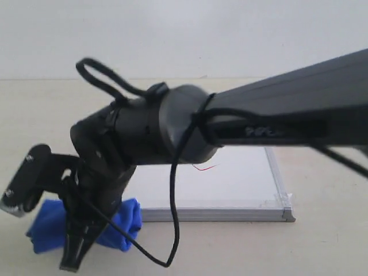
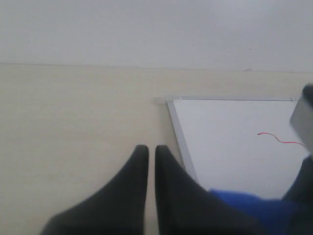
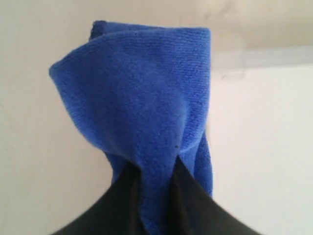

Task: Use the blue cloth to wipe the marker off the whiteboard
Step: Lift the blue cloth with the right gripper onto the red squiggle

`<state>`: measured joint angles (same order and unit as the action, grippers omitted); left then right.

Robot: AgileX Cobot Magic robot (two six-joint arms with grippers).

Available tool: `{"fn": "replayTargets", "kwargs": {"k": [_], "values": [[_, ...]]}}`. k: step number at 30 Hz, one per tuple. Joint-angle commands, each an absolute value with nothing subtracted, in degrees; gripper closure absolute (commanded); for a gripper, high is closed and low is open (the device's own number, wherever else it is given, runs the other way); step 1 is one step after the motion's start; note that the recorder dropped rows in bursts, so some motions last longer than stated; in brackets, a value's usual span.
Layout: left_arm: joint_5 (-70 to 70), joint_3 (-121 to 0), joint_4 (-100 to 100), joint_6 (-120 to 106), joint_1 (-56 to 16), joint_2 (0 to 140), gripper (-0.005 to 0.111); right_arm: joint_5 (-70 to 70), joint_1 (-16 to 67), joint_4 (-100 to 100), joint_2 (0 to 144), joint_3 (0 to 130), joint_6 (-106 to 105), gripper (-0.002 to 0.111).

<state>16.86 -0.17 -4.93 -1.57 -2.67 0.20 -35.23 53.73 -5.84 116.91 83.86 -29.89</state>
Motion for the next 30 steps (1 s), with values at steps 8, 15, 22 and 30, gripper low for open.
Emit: {"fn": "replayTargets", "kwargs": {"k": [8,15,22,30], "values": [[17.0,0.0,-4.9,-1.8,-2.5,0.0,0.102,-28.0,43.6,1.9,108.1,89.1,-18.2,0.108],[17.0,0.0,-4.9,-1.8,-2.5,0.0,0.102,-31.9,34.6,0.0,113.6,92.3,-7.2,0.108],[17.0,0.0,-4.9,-1.8,-2.5,0.0,0.102,-37.1,33.7,-3.3,122.0,98.4,-7.3,0.108],[17.0,0.0,-4.9,-1.8,-2.5,0.0,0.102,-44.2,33.7,-6.4,133.6,109.4,-6.0,0.108]]}}
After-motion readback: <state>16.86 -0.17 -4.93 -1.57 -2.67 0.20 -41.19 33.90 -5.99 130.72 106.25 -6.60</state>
